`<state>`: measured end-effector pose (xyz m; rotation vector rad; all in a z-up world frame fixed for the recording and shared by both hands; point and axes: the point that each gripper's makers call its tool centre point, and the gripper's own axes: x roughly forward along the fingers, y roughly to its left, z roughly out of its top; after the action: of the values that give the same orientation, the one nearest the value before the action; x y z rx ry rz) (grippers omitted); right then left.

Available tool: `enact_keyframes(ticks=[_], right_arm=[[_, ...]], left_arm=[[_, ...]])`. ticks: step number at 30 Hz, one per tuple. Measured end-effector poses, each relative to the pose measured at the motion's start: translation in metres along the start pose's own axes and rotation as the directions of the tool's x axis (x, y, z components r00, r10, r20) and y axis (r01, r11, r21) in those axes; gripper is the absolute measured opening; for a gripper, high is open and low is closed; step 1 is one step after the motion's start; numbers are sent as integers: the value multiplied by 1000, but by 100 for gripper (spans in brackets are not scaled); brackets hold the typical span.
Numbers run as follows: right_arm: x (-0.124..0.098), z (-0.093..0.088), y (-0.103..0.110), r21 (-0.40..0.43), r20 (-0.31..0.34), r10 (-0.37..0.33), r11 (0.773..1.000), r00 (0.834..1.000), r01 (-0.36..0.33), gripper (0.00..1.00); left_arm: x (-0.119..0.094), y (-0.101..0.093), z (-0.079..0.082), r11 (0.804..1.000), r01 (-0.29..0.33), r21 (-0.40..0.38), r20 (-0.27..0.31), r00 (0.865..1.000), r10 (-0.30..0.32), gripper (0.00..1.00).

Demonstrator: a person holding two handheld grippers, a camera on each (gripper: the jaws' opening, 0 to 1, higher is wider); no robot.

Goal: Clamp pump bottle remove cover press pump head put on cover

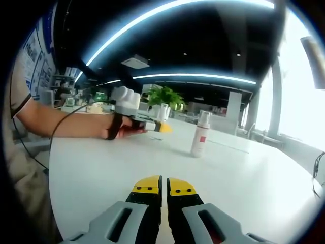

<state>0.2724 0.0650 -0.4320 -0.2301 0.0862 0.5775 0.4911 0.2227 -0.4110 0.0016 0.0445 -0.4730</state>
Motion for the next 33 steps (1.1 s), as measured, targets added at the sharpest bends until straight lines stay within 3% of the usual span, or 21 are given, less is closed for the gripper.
enact_keyframes(ticks=[11, 19, 33], right_arm=[[0, 0, 0, 6, 1, 1, 1000, 1000, -1, 0], [0, 0, 0, 6, 0, 0, 1000, 1000, 0, 0], [0, 0, 0, 4, 0, 2, 1000, 1000, -2, 0]], left_arm=[[-2, -1, 2, 1000, 9, 15, -6, 1000, -9, 16], [-12, -12, 21, 999, 32, 2, 19, 999, -32, 16], [-31, -25, 34, 997, 64, 30, 27, 998, -65, 16]])
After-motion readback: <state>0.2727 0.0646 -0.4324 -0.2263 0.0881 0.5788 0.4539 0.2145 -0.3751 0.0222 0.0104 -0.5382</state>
